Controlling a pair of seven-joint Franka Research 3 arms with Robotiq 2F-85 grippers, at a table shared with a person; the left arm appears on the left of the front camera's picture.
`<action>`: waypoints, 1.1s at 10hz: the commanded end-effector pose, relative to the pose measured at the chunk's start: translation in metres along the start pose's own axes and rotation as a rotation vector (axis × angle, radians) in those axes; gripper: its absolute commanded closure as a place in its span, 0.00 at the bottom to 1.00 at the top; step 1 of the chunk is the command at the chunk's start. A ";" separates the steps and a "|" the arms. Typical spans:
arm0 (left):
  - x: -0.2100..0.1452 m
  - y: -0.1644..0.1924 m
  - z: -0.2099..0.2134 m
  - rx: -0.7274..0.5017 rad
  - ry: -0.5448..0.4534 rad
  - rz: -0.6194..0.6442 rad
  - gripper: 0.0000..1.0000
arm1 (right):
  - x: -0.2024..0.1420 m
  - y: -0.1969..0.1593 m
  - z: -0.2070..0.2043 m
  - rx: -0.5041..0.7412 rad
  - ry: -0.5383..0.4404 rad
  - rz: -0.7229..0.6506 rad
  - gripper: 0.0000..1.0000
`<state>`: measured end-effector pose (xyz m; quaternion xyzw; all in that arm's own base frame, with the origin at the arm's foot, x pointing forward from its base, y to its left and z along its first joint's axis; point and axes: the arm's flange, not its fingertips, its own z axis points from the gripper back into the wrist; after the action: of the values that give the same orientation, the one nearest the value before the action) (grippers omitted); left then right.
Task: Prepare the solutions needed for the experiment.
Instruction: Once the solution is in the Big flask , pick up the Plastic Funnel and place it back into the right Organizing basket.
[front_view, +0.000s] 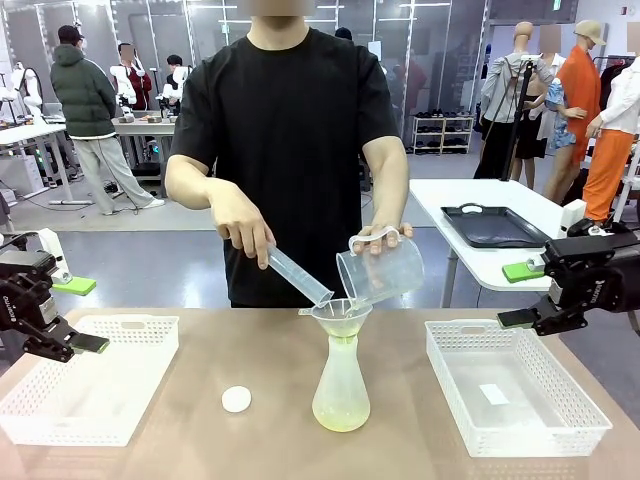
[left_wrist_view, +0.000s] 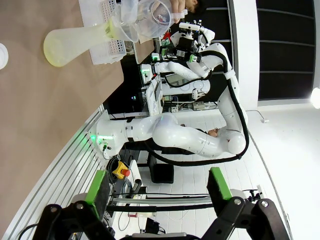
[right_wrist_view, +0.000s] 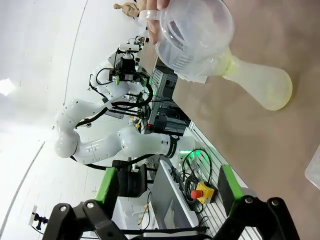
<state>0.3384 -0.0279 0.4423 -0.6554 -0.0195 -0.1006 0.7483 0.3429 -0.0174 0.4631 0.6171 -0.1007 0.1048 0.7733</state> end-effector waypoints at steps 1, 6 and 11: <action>-0.002 -0.001 0.002 -0.006 0.009 -0.007 0.00 | 0.000 0.001 0.000 0.002 0.000 0.001 0.00; -0.002 -0.001 0.002 -0.006 0.009 -0.007 0.00 | 0.000 0.001 0.000 0.002 0.000 0.001 0.00; -0.002 -0.001 0.002 -0.006 0.009 -0.007 0.00 | 0.000 0.001 0.000 0.002 0.000 0.001 0.00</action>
<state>0.3384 -0.0279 0.4423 -0.6554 -0.0195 -0.1006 0.7483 0.3429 -0.0175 0.4631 0.6171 -0.1008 0.1048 0.7733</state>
